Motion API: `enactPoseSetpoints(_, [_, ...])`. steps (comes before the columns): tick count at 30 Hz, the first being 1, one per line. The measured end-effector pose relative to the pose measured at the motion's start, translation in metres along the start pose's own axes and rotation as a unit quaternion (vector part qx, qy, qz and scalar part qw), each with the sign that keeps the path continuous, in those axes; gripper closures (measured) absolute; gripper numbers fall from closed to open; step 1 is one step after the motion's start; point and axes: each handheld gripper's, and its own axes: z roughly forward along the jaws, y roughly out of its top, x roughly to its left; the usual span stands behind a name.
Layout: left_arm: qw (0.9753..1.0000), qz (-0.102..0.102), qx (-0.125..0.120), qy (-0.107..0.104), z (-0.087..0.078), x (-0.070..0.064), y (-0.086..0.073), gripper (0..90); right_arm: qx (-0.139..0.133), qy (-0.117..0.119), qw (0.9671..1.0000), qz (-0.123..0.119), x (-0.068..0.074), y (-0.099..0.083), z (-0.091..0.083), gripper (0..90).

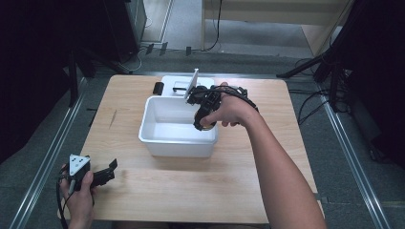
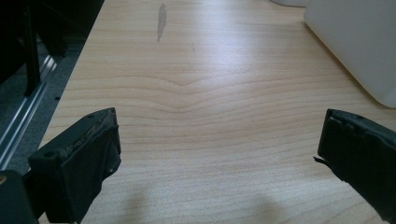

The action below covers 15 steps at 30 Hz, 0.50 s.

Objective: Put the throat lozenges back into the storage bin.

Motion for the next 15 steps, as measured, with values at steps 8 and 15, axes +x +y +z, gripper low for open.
enactPoseSetpoints(8, [1.0000,-0.001,0.000,0.000,0.000,0.000,0.000,0.0,-0.005,0.004,0.9998,-0.016,0.003,0.001,0.011,20.5])
enactPoseSetpoints(15, [1.0000,-0.002,-0.001,0.000,0.000,0.000,0.000,0.0,-0.003,0.005,0.9997,-0.024,0.002,0.000,0.023,20.5])
